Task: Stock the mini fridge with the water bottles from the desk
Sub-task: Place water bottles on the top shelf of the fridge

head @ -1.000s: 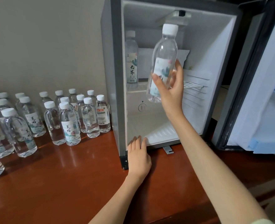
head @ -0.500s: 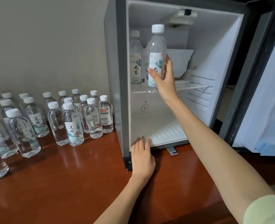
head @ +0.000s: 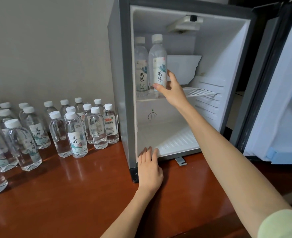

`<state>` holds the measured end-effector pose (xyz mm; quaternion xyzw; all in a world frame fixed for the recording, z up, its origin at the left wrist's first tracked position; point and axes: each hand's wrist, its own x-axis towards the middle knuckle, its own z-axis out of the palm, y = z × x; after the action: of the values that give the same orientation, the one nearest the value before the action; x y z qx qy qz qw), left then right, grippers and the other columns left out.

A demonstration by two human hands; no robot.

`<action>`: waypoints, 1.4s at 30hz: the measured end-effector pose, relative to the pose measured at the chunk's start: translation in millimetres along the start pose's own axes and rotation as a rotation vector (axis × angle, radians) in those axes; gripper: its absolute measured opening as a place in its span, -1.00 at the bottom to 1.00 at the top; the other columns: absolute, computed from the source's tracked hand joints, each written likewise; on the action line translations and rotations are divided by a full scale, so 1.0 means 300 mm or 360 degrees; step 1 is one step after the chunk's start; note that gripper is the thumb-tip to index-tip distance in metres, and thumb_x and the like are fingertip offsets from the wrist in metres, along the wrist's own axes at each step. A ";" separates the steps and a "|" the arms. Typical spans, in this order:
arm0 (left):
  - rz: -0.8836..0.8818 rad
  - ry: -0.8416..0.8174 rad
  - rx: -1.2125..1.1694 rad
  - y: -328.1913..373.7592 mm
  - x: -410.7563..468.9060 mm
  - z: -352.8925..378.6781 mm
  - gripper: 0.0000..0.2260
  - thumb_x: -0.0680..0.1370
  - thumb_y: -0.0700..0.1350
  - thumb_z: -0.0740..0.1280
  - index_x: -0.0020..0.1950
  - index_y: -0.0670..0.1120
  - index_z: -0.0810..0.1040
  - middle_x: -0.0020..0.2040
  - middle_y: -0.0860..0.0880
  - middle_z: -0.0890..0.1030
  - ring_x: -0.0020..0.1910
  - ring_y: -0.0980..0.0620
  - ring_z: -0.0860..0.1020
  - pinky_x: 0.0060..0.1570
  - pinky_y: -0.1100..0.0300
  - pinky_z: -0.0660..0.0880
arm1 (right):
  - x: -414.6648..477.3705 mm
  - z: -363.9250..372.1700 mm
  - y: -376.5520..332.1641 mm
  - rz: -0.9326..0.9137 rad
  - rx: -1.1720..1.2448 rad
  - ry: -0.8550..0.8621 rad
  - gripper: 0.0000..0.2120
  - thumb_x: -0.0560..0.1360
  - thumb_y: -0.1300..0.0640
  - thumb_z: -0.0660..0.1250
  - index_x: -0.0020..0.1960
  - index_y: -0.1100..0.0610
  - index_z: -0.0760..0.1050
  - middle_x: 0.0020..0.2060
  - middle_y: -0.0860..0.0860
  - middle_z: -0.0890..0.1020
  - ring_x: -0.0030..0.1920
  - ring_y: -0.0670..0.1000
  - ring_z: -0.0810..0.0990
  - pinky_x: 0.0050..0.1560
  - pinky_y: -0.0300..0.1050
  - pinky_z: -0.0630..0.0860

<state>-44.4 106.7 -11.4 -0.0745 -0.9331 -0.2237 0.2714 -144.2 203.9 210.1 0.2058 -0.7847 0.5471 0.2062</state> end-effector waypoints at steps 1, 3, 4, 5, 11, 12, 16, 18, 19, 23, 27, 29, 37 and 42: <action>-0.0001 -0.0007 -0.0007 0.000 0.000 0.000 -0.46 0.46 -0.27 0.26 0.46 -0.14 0.35 0.46 -0.18 0.34 0.50 -0.17 0.22 0.50 0.04 -0.04 | 0.001 -0.008 -0.001 0.0018 -0.0036 -0.0009 -0.28 0.49 -0.04 0.41 0.53 -0.02 0.13 0.13 -0.03 0.57 0.09 -0.03 0.57 0.02 -0.18 0.49; -0.0003 -0.0010 -0.0018 -0.001 0.000 0.001 -0.46 0.47 -0.26 0.24 0.47 -0.12 0.32 0.48 -0.17 0.32 0.51 -0.16 0.19 0.50 0.06 -0.07 | 0.004 -0.022 -0.006 0.0040 -0.0091 -0.0004 -0.27 0.48 -0.07 0.42 0.53 -0.03 0.15 0.05 -0.05 0.57 0.04 -0.06 0.56 -0.08 -0.23 0.46; -0.0004 -0.0012 -0.0016 0.000 0.000 0.000 -0.46 0.47 -0.26 0.24 0.47 -0.12 0.32 0.48 -0.17 0.31 0.51 -0.16 0.19 0.50 0.06 -0.07 | 0.006 -0.026 -0.008 0.0050 -0.0111 0.0006 -0.27 0.47 -0.07 0.43 0.52 -0.04 0.16 0.01 -0.05 0.58 0.01 -0.06 0.56 -0.10 -0.24 0.45; -0.0006 -0.0015 -0.0015 0.001 0.001 0.000 -0.46 0.47 -0.26 0.24 0.47 -0.12 0.32 0.48 -0.17 0.32 0.51 -0.16 0.19 0.50 0.06 -0.05 | 0.009 -0.029 -0.010 0.0062 -0.0126 0.0015 -0.27 0.46 -0.07 0.44 0.52 -0.05 0.18 -0.03 -0.05 0.59 -0.01 -0.05 0.56 -0.11 -0.23 0.46; 0.0007 -0.0013 -0.0001 -0.001 0.000 -0.001 -0.46 0.50 -0.22 0.20 0.50 -0.09 0.25 0.52 -0.12 0.25 0.53 -0.11 0.12 0.50 0.10 -0.14 | 0.029 -0.041 -0.011 0.0145 -0.0130 0.0025 -0.27 0.40 -0.05 0.50 0.48 -0.05 0.25 0.00 0.05 0.68 0.04 0.06 0.64 0.15 0.02 0.54; 0.0009 -0.0009 -0.0009 -0.002 0.000 -0.001 -0.46 0.51 -0.22 0.19 0.51 -0.08 0.24 0.52 -0.12 0.24 0.54 -0.10 0.10 0.50 0.12 -0.17 | 0.033 -0.041 -0.012 0.0153 -0.0129 0.0021 -0.27 0.40 -0.04 0.51 0.48 -0.04 0.26 0.00 0.05 0.68 0.03 0.07 0.65 0.15 0.05 0.54; 0.0011 0.0001 -0.0016 -0.001 0.000 -0.002 -0.46 0.53 -0.21 0.19 0.52 -0.07 0.23 0.53 -0.10 0.22 0.54 -0.08 0.09 0.47 0.15 -0.23 | 0.049 -0.030 -0.008 0.0175 -0.0116 0.0038 -0.28 0.38 -0.02 0.52 0.46 -0.04 0.29 0.00 0.07 0.68 0.02 0.09 0.65 0.16 0.13 0.55; 0.0009 0.0007 -0.0018 -0.001 0.001 -0.001 -0.46 0.53 -0.21 0.19 0.52 -0.06 0.22 0.53 -0.10 0.22 0.54 -0.08 0.09 0.46 0.16 -0.25 | 0.057 -0.021 -0.005 0.0185 -0.0129 0.0044 -0.26 0.36 -0.04 0.54 0.44 -0.04 0.29 0.02 0.07 0.67 0.04 0.09 0.64 0.16 0.13 0.54; 0.0004 0.0014 -0.0032 0.000 0.002 -0.002 -0.46 0.52 -0.22 0.20 0.51 -0.08 0.24 0.53 -0.11 0.23 0.54 -0.09 0.10 0.46 0.16 -0.24 | 0.061 -0.016 -0.003 0.0191 -0.0142 0.0047 -0.26 0.35 -0.05 0.55 0.43 -0.05 0.29 0.02 0.06 0.67 0.04 0.08 0.64 0.16 0.12 0.54; -0.0006 0.0028 -0.0069 0.008 -0.001 -0.006 -0.47 0.50 -0.25 0.23 0.49 -0.12 0.30 0.50 -0.15 0.29 0.52 -0.13 0.16 0.45 0.13 -0.20 | 0.089 -0.006 0.005 0.0226 -0.0153 0.0045 -0.28 0.36 -0.05 0.54 0.42 -0.04 0.28 0.04 0.08 0.66 0.03 0.09 0.64 0.14 0.13 0.56; 0.0009 0.0014 -0.0016 -0.001 -0.002 -0.001 -0.46 0.52 -0.21 0.18 0.51 -0.08 0.23 0.52 -0.11 0.23 0.54 -0.08 0.09 0.42 0.20 -0.31 | 0.119 0.001 0.017 0.0256 -0.0158 0.0041 -0.29 0.38 -0.04 0.53 0.42 -0.03 0.27 0.05 0.11 0.65 0.05 0.12 0.64 0.16 0.13 0.55; 0.0006 0.0016 -0.0001 -0.003 0.001 0.001 -0.46 0.51 -0.20 0.18 0.51 -0.08 0.23 0.52 -0.11 0.23 0.54 -0.07 0.10 0.45 0.19 -0.27 | 0.128 0.004 0.023 0.0259 -0.0157 0.0025 -0.28 0.39 -0.04 0.52 0.43 -0.02 0.26 0.06 0.12 0.65 0.07 0.13 0.63 0.18 0.14 0.54; -0.0004 0.0005 0.0005 -0.004 0.001 0.003 -0.45 0.52 -0.20 0.17 0.52 -0.08 0.22 0.53 -0.11 0.21 0.54 -0.08 0.08 0.49 0.14 -0.21 | 0.152 0.017 0.020 0.0266 -0.0202 -0.0028 -0.26 0.43 -0.02 0.49 0.48 0.01 0.18 0.13 0.11 0.61 0.13 0.13 0.59 0.23 0.07 0.49; -0.0002 0.0006 -0.0004 -0.002 0.003 0.003 -0.46 0.51 -0.21 0.18 0.51 -0.09 0.23 0.52 -0.12 0.23 0.54 -0.10 0.10 0.48 0.15 -0.20 | 0.147 0.009 0.026 0.0245 -0.0218 -0.0066 -0.24 0.45 -0.04 0.46 0.52 0.00 0.13 0.19 0.13 0.60 0.18 0.14 0.57 0.28 0.10 0.45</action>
<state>-45.8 106.6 -11.7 -0.0737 -0.9324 -0.2253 0.2729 -185.3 199.8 227.3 0.1415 -0.8379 0.5020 0.1609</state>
